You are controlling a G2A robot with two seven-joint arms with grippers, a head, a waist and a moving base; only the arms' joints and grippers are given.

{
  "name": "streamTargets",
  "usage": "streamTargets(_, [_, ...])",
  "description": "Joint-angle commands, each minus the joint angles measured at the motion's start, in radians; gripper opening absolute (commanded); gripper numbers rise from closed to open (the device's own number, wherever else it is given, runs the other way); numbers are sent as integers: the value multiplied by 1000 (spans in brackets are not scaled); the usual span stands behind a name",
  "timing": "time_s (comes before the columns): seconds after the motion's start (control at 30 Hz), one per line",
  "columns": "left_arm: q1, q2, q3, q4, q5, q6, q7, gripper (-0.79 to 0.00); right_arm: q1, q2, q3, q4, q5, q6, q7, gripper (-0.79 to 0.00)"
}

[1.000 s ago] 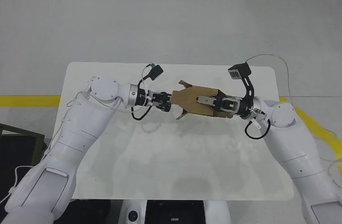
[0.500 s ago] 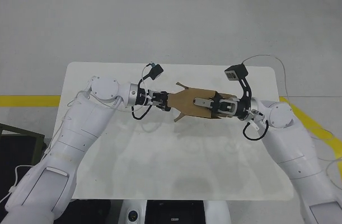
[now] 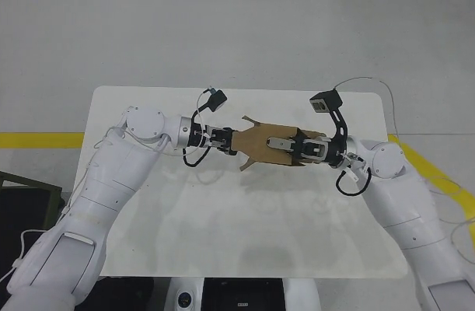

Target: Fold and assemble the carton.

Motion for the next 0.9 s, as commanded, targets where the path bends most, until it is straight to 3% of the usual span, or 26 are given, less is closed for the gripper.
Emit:
streamTargets(0.0, [0,0,-1,2,-1,-1,1,0,1,0,5,6,0,-1,-5,-785])
streamTargets(0.5, [11,2,18,-4,26,21,-24,0,3,7,84,70,-54,-4,-111,-785])
streamTargets(0.87, [-3,2,11,8,16,14,-17,0,-18,5,59,44,-115,8,-87,-785])
